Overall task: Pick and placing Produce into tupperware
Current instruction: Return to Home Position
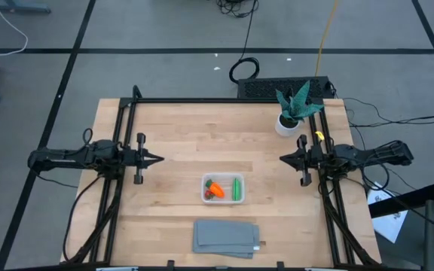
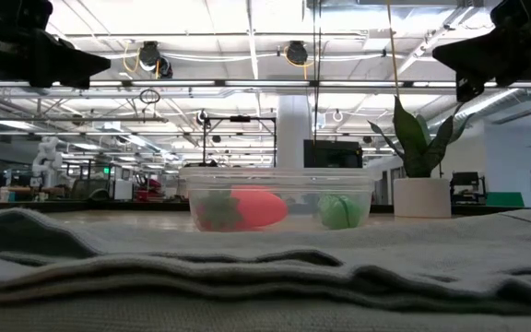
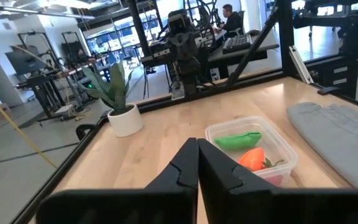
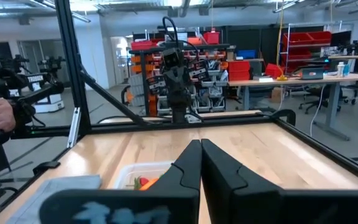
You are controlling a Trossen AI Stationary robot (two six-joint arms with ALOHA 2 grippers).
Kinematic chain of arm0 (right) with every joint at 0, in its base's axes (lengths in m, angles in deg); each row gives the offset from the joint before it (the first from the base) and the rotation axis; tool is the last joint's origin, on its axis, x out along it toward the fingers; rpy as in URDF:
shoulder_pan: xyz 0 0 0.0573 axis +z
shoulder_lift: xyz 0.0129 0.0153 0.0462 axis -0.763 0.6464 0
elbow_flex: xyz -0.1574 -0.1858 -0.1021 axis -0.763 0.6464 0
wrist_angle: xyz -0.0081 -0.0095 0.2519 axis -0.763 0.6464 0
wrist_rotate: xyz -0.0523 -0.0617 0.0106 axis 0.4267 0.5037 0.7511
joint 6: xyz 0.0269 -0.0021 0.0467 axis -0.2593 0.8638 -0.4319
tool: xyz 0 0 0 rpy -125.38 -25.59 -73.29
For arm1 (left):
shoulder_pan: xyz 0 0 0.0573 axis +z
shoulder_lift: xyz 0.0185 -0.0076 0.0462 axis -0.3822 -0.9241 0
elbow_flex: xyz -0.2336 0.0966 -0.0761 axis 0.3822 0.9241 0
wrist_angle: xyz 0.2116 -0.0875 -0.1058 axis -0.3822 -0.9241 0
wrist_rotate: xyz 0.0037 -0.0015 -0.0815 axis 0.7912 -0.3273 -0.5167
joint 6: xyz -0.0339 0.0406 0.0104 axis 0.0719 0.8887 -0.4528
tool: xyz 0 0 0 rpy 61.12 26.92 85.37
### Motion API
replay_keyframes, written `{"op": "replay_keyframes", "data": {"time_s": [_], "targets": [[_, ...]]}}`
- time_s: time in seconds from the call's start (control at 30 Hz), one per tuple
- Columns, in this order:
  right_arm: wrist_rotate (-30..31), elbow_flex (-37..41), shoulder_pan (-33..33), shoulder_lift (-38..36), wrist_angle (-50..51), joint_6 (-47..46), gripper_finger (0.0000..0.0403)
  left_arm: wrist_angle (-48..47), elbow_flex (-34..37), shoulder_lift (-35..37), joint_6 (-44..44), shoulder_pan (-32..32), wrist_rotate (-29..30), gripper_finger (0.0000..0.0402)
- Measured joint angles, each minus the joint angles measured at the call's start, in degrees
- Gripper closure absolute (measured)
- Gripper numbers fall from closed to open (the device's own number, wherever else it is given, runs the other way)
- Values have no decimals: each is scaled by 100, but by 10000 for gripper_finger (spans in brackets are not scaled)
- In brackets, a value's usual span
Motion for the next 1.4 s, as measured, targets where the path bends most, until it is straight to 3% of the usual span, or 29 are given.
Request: {"op": "replay_keyframes", "data": {"time_s": [0.83,1.1,1.4], "targets": [[0,2,0,-27,44,25,403,-131,0,0,-68,0,-85,390],[0,2,0,-27,99,130,403,-224,0,-7,-388,0,-84,400],[-4,2,0,-27,-48,69,403,-247,0,-15,-757,0,-83,381]]}}
